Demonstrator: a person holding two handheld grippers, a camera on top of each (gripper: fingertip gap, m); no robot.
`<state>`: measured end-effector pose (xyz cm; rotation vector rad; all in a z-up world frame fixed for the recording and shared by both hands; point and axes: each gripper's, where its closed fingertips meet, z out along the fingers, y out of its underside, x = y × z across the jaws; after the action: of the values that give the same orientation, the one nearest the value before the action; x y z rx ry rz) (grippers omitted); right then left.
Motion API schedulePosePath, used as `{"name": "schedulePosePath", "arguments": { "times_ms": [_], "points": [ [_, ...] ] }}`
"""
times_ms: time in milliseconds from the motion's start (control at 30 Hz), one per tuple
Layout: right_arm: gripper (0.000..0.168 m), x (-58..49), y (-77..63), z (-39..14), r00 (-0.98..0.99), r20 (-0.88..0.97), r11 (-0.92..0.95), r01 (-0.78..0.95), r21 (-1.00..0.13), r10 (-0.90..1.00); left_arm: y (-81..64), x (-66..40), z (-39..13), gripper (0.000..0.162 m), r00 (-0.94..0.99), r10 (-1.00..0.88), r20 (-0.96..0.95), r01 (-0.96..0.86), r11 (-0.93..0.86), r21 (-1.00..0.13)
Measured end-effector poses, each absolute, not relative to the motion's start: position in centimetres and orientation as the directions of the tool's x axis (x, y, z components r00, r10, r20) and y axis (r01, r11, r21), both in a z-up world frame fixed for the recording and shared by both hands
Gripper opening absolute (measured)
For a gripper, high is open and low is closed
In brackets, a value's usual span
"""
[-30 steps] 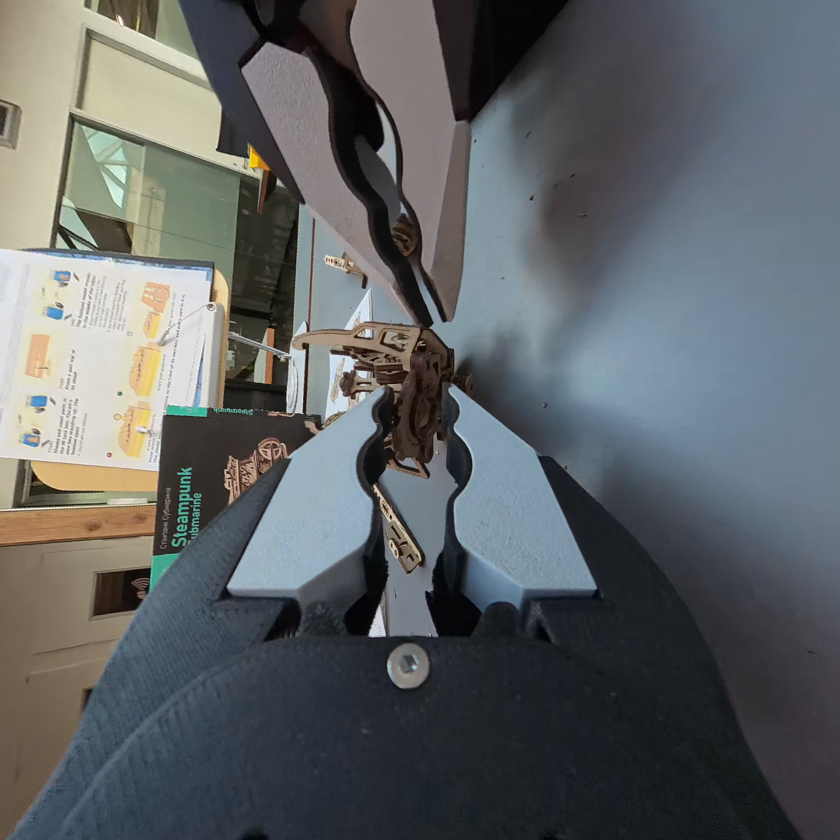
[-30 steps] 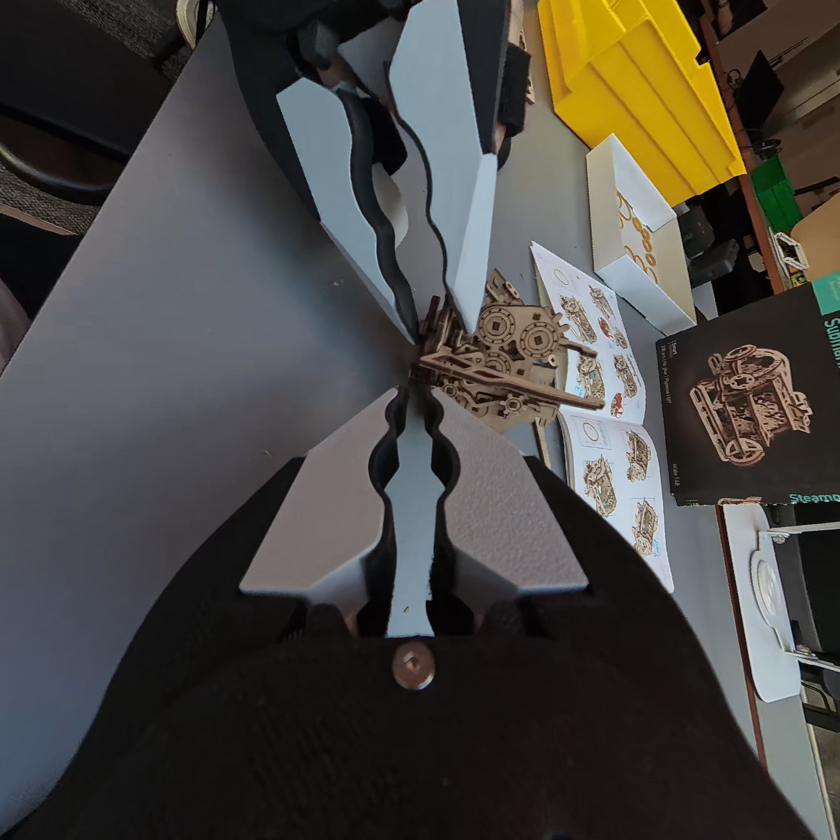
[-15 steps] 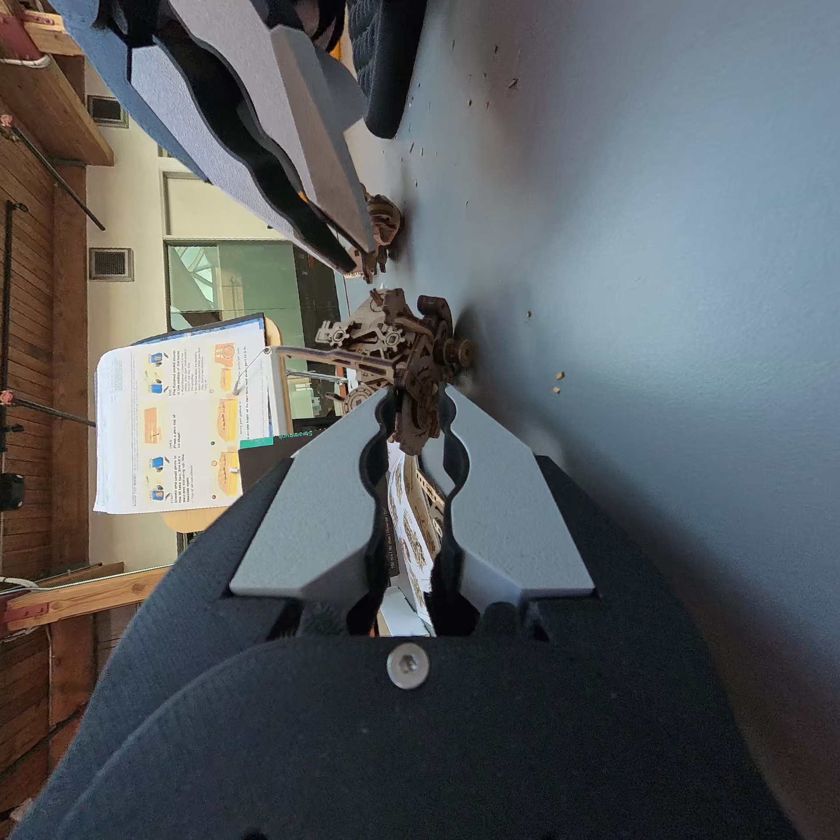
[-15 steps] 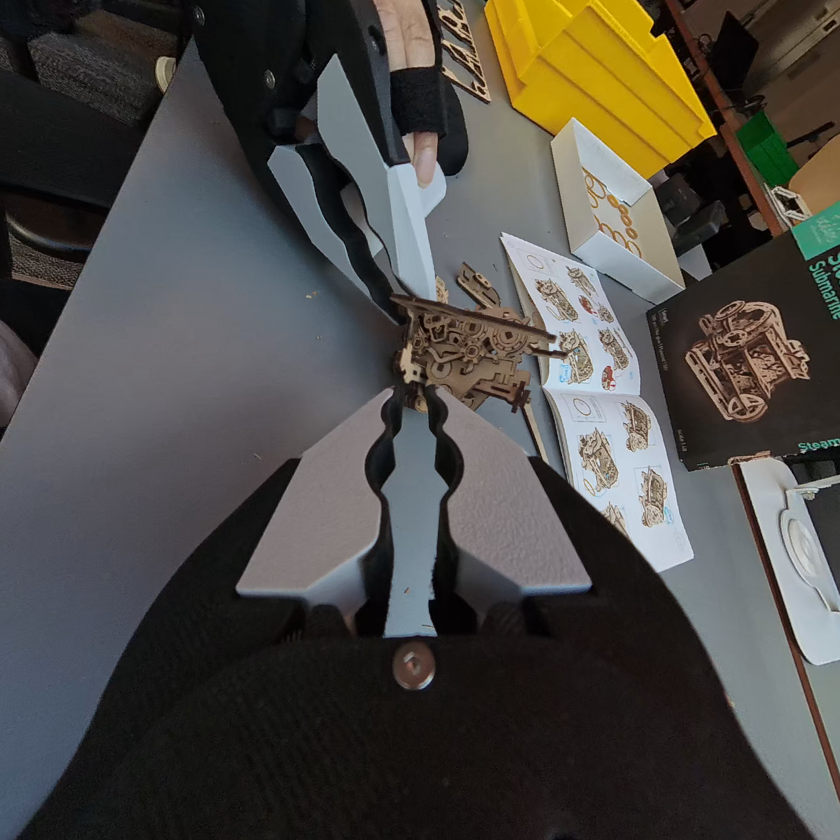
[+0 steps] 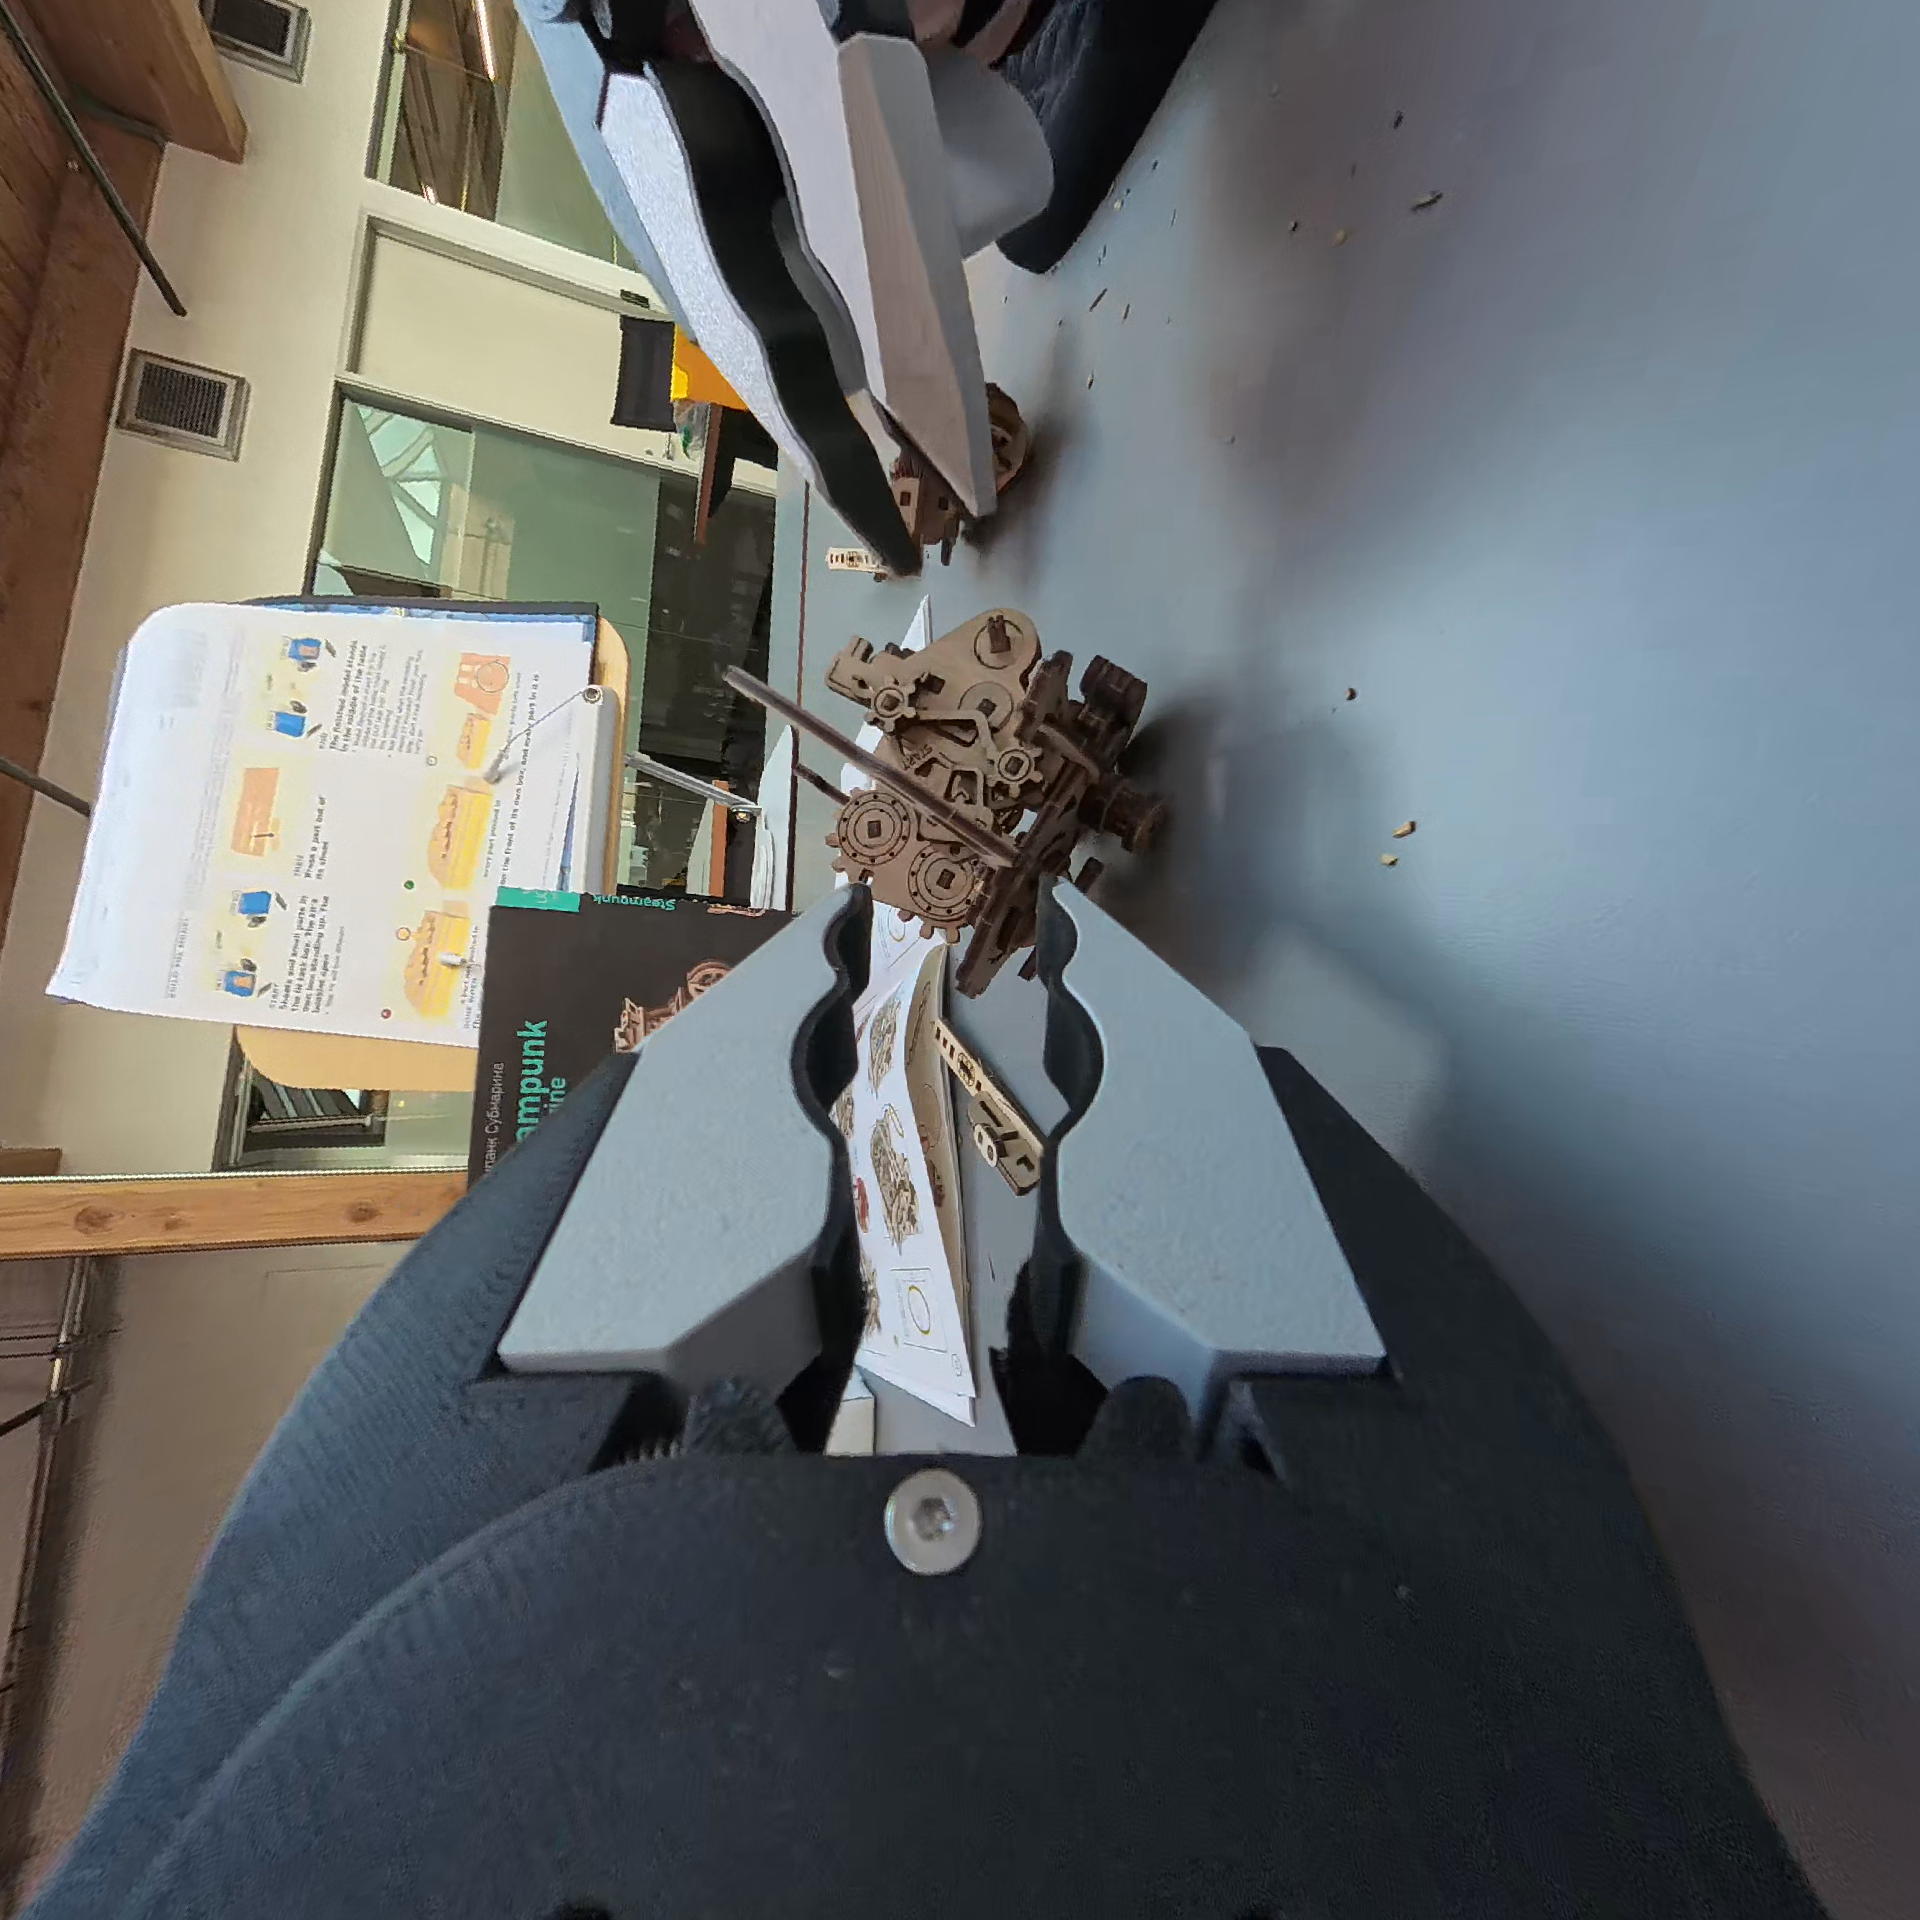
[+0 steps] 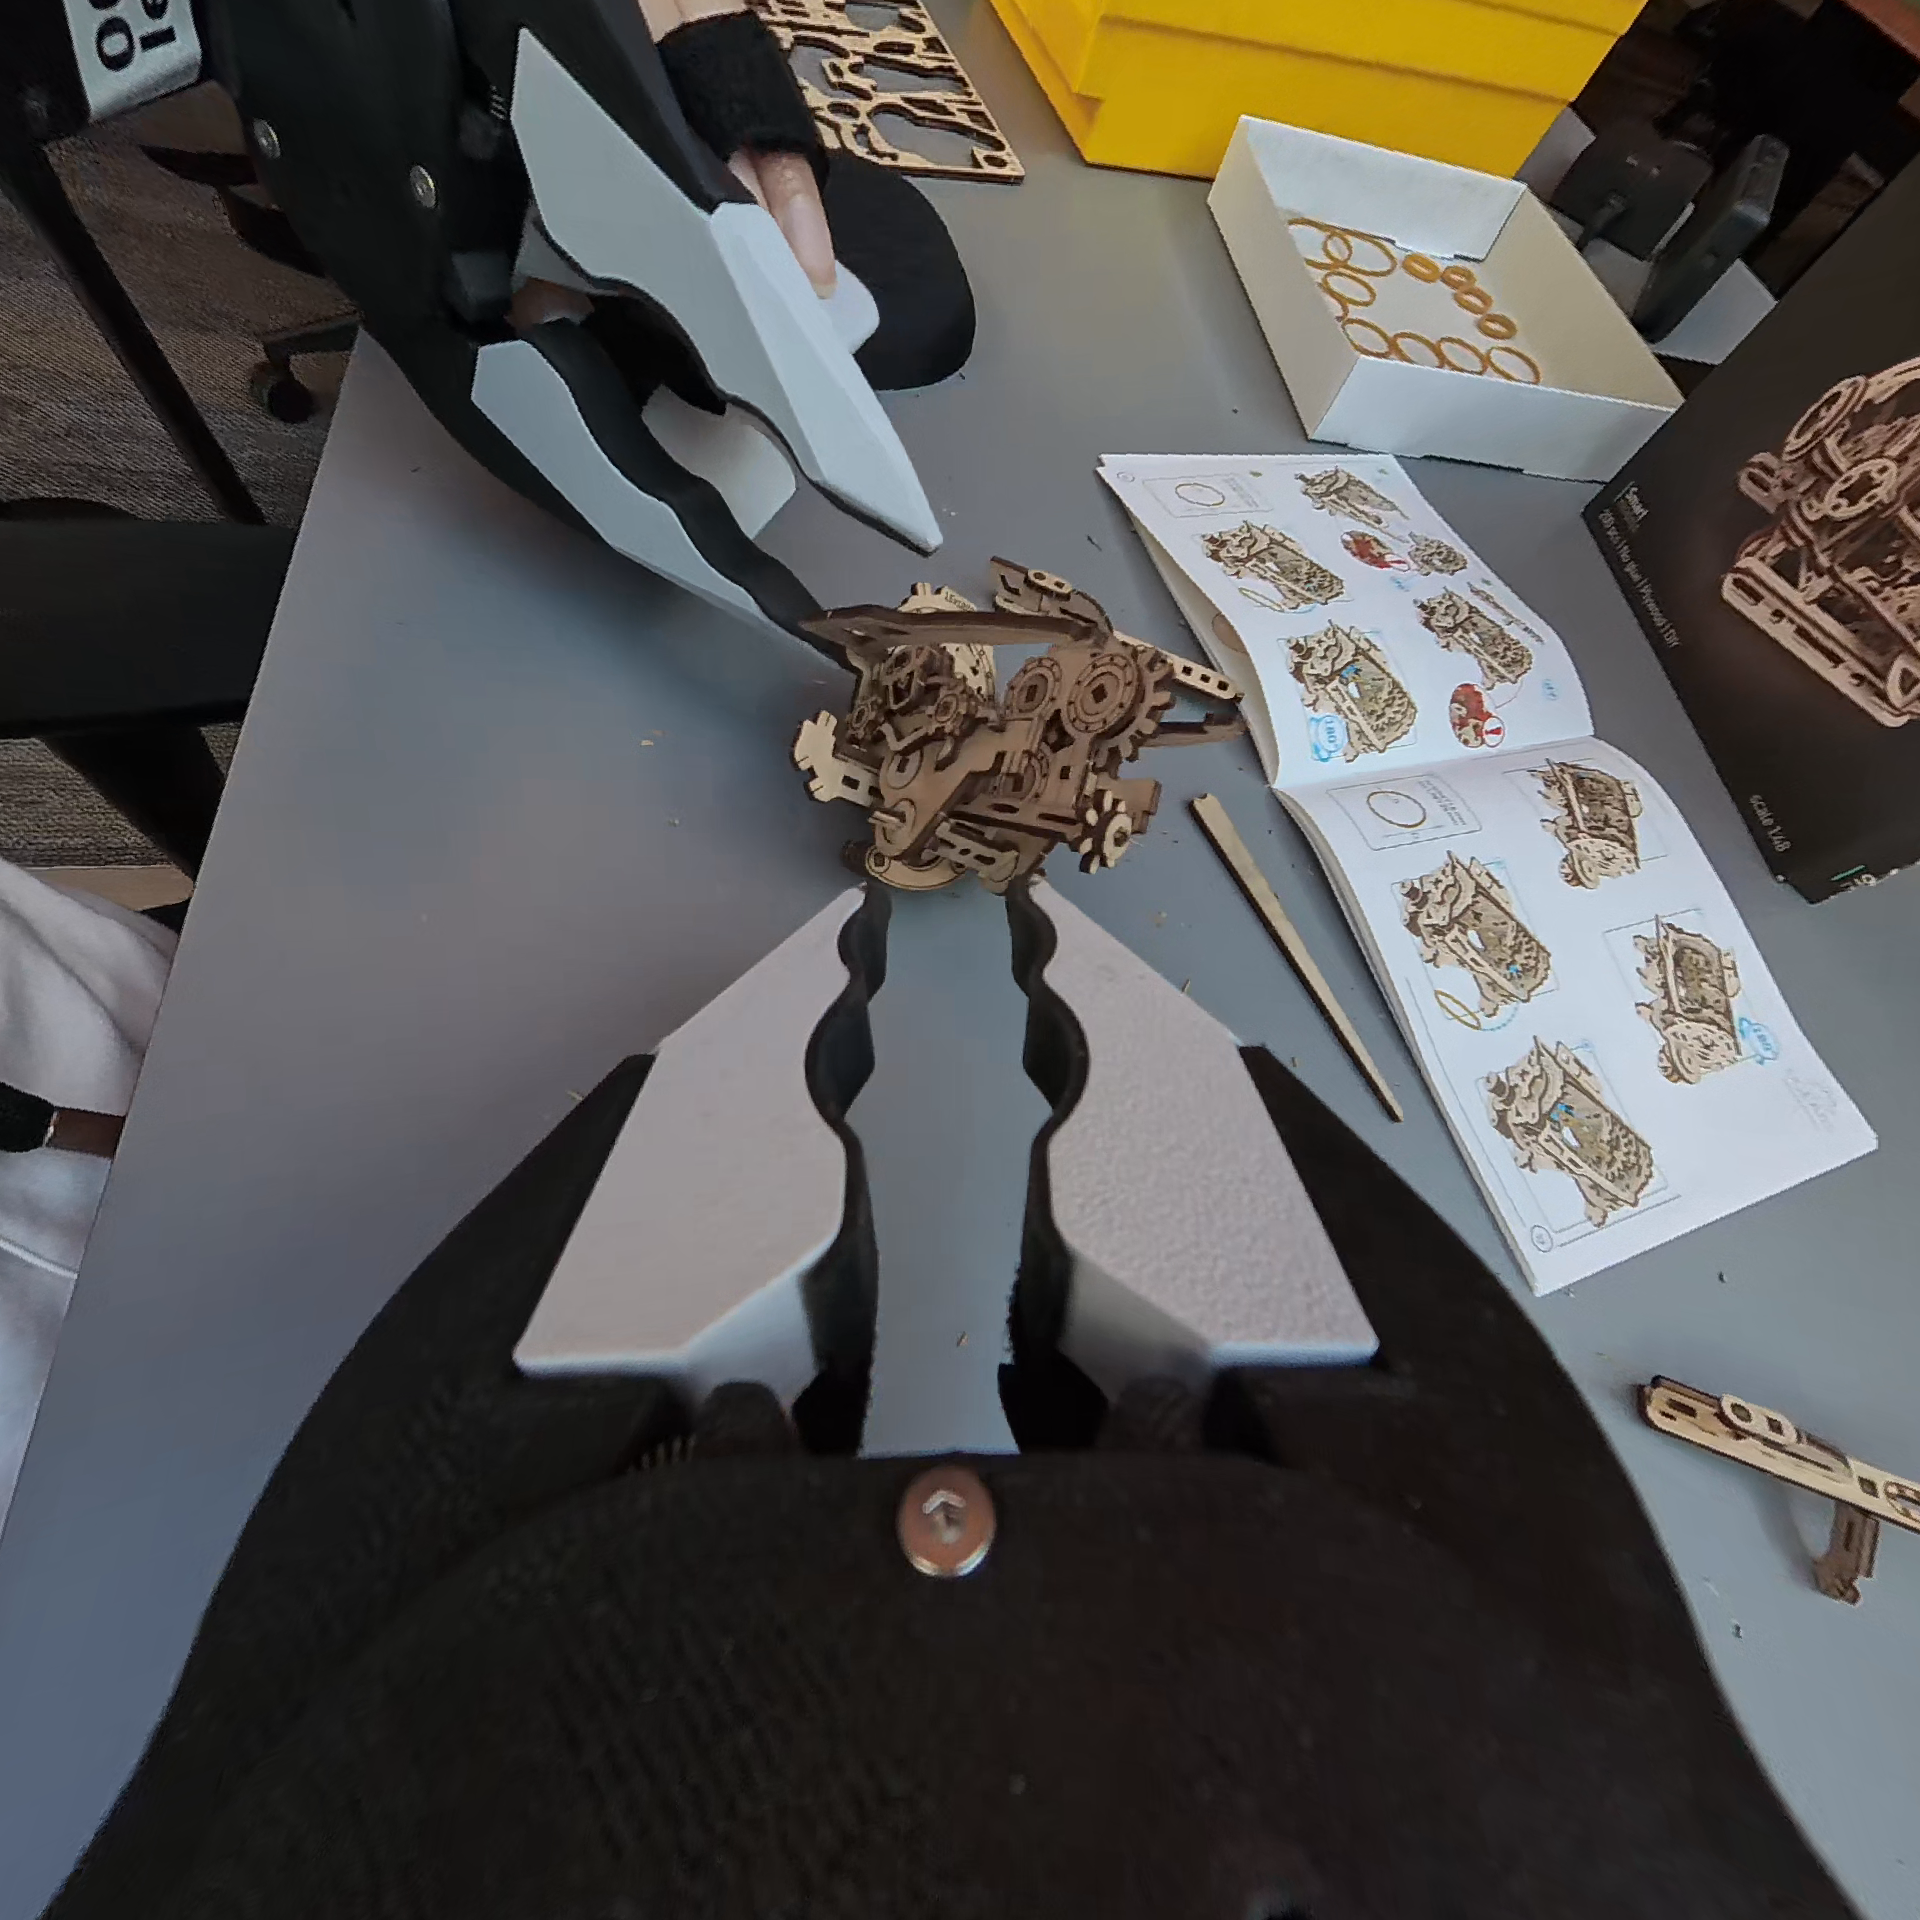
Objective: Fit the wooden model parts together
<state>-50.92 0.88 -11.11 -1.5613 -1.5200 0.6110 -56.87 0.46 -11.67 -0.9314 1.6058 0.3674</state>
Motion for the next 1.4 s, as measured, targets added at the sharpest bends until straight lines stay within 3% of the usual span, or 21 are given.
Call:
{"name": "schedulePosePath", "arguments": {
  "times_ms": [467, 633, 767, 1000, 1400],
  "points": [
    [0.029, -43.1, 5.4, -8.7, 0.294, 0.268, 0.039, 0.603, -0.796, 0.917, -0.6, -57.7, -10.2, 0.029, 0.215, -0.484, -0.848, -0.687, 0.542, -0.483],
    [0.033, -39.1, 6.6, -12.0, 0.346, 0.076, -0.166, 0.617, -0.770, 0.935, -0.6, -58.3, -9.3, 0.029, 0.315, -0.499, -0.807, -0.652, 0.504, -0.566],
    [0.030, -38.8, 6.8, -11.7, 0.362, -0.028, -0.228, 0.525, -0.820, 0.932, -0.8, -58.7, -8.1, 0.028, 0.422, -0.510, -0.749, -0.607, 0.455, -0.652],
    [0.025, -39.4, 7.1, -12.6, 0.386, -0.302, -0.458, 0.422, -0.782, 0.872, -2.3, -56.4, -6.2, 0.027, 0.588, -0.570, -0.573, -0.478, 0.327, -0.815],
    [0.008, -40.6, 6.9, -13.1, 0.407, -0.206, -0.402, 0.488, -0.775, 0.890, -2.4, -55.9, -4.6, 0.024, 0.703, -0.572, -0.422, -0.351, 0.237, -0.906]
  ]
}}
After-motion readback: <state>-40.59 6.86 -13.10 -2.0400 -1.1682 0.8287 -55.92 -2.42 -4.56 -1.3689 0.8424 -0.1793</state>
